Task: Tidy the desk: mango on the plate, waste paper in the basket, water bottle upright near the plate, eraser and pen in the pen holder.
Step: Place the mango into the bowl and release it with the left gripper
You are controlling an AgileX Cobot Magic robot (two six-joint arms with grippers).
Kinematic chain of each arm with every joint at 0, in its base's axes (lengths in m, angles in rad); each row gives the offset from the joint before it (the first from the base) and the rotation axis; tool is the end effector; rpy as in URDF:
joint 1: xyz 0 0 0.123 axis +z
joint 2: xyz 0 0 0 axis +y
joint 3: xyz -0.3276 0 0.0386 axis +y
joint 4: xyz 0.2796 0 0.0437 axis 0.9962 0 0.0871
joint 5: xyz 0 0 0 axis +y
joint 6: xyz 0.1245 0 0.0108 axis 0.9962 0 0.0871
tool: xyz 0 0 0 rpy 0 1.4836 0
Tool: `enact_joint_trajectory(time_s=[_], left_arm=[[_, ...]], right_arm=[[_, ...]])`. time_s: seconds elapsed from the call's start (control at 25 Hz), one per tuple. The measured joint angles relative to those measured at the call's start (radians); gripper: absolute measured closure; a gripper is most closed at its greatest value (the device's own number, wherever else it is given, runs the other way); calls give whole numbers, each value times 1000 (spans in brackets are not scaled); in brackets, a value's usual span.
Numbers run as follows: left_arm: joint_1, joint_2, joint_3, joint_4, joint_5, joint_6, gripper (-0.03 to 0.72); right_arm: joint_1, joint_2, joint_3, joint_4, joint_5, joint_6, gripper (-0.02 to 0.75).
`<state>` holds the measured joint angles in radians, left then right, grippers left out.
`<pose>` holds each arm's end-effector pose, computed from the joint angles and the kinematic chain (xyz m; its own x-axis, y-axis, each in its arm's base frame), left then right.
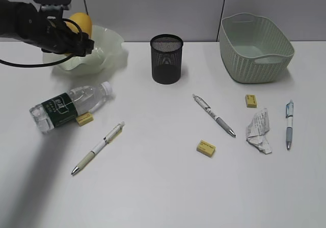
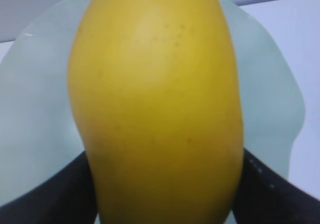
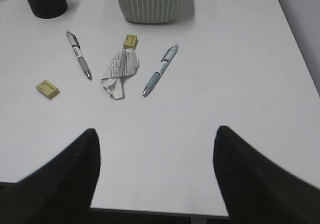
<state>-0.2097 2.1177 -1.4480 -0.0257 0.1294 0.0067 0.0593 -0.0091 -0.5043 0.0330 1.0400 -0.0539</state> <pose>0.5322 -0.1137 0.1617 -0.6428 0.1176 -0.7570 0.1986 0.9799 -0.0164 0.0070 0.0040 0.2808 -0.4210 -0.0622 -0.9049 -0.1007 0.9947 -0.0216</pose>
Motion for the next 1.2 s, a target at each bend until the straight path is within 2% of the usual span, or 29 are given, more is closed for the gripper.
enact_joint_trajectory(time_s=[0.2,0.44,0.76,1.0,1.2], left_arm=[[2,53,-1,-5,-124,0,141],[2,65,-1,-2,-153,0,98],[2,44,-2,10,-121,0,95],[2,-56,-6,9,31,0,97],[2,-160,-9,10,321,0,99]], right_arm=[[0,0,0,0,0,0,180],[0,0,0,0,0,0,180],[0,0,0,0,0,0,180],[0,0,0,0,-1,0,180],[0,0,0,0,0,0,180]])
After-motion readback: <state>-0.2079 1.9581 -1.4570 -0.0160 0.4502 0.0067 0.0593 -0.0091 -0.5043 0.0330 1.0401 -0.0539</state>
